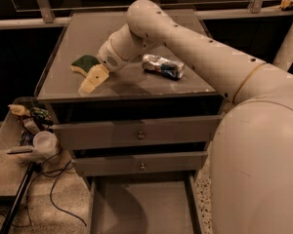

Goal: Place sponge into bottom drawer

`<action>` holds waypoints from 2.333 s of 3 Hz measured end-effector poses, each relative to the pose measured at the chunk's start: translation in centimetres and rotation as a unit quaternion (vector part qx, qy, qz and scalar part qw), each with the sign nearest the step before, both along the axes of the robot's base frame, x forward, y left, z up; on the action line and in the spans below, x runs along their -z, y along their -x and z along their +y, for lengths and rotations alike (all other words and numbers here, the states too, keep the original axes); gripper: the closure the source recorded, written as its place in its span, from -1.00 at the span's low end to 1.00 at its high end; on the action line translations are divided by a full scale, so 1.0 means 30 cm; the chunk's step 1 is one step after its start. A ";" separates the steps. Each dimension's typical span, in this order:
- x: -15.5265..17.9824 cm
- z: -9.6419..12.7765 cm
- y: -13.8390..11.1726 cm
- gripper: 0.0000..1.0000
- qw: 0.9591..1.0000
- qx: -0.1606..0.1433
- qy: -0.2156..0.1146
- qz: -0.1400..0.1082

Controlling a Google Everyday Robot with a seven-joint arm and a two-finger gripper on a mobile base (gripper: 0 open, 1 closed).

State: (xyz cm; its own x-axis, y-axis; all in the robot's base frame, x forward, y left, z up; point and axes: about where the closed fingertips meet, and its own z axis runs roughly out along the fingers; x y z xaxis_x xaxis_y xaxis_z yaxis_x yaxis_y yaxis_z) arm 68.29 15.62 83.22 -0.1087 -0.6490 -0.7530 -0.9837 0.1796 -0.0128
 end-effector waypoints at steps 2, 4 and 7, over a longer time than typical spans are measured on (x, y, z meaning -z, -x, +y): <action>0.000 0.000 0.000 -0.18 1.000 0.000 0.000 0.000; 0.000 0.000 0.000 0.75 1.000 0.000 0.000 0.000; -0.063 -0.038 0.017 1.00 1.000 -0.004 0.001 -0.014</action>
Offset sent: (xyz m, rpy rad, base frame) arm 0.0000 0.0000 0.0000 0.0000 0.0000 0.0001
